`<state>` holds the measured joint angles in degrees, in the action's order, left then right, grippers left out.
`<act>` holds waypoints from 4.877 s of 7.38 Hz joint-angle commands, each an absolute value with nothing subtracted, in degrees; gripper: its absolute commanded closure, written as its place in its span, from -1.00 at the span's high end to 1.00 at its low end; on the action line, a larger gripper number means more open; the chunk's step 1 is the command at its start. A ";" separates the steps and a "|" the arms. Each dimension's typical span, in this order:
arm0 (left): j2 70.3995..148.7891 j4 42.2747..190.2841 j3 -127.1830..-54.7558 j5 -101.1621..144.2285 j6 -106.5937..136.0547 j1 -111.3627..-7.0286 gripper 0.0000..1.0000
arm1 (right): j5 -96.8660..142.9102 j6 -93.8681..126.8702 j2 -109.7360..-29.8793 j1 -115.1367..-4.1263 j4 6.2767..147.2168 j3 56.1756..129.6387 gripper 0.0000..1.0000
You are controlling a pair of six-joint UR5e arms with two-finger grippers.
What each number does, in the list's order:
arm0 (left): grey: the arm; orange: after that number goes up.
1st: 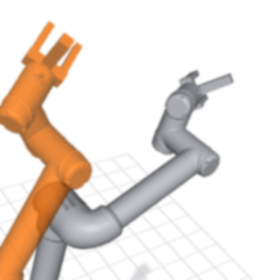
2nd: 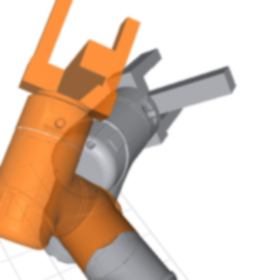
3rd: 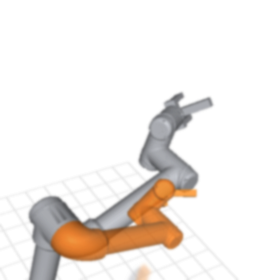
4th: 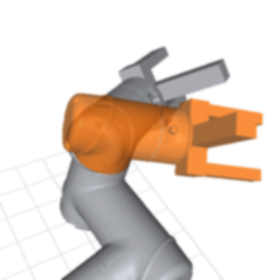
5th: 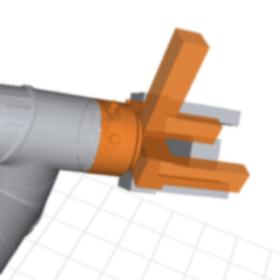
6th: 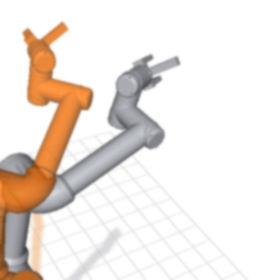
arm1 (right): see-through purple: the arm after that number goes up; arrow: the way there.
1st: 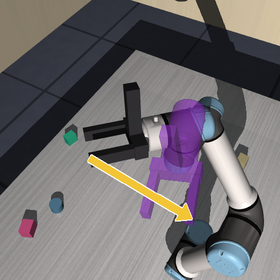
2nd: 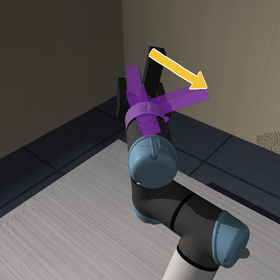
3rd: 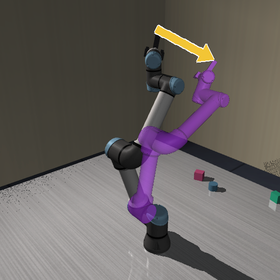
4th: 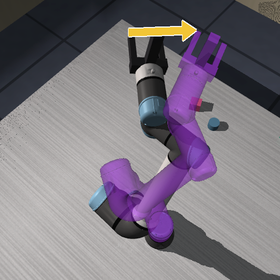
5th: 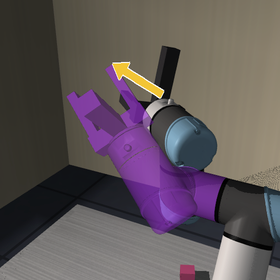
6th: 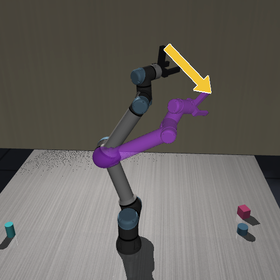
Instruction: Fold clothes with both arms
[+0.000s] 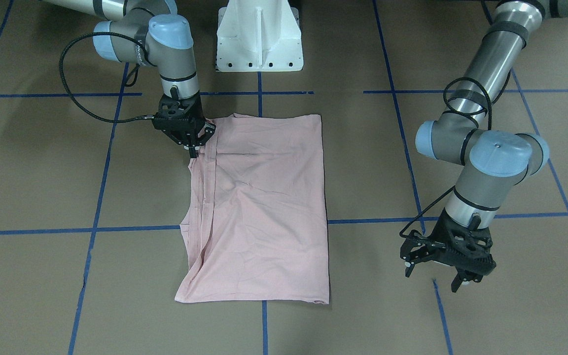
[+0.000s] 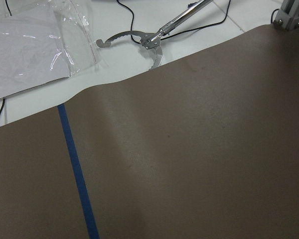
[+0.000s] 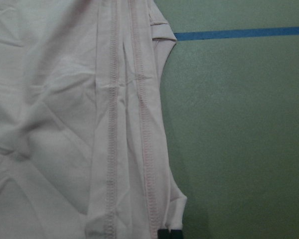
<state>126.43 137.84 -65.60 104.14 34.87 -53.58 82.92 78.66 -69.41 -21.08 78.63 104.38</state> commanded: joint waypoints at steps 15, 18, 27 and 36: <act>111.63 110.04 -105.73 90.35 80.86 -16.61 0.38 | 84.82 80.95 -82.62 -20.83 74.71 120.94 1.00; 111.45 110.04 -105.64 90.70 81.03 -14.16 0.26 | 84.90 80.86 -82.62 -20.83 74.71 120.85 1.00; 108.02 109.86 -110.39 90.88 85.76 -13.54 0.20 | 84.81 80.86 -82.71 -20.83 74.71 120.67 1.00; 108.98 109.86 -107.67 90.70 93.52 -13.80 0.05 | 84.29 80.86 -82.79 -20.83 74.71 120.67 1.00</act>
<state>108.94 109.86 -107.72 90.70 93.51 -13.84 84.49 80.86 -82.79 -20.86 74.71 120.68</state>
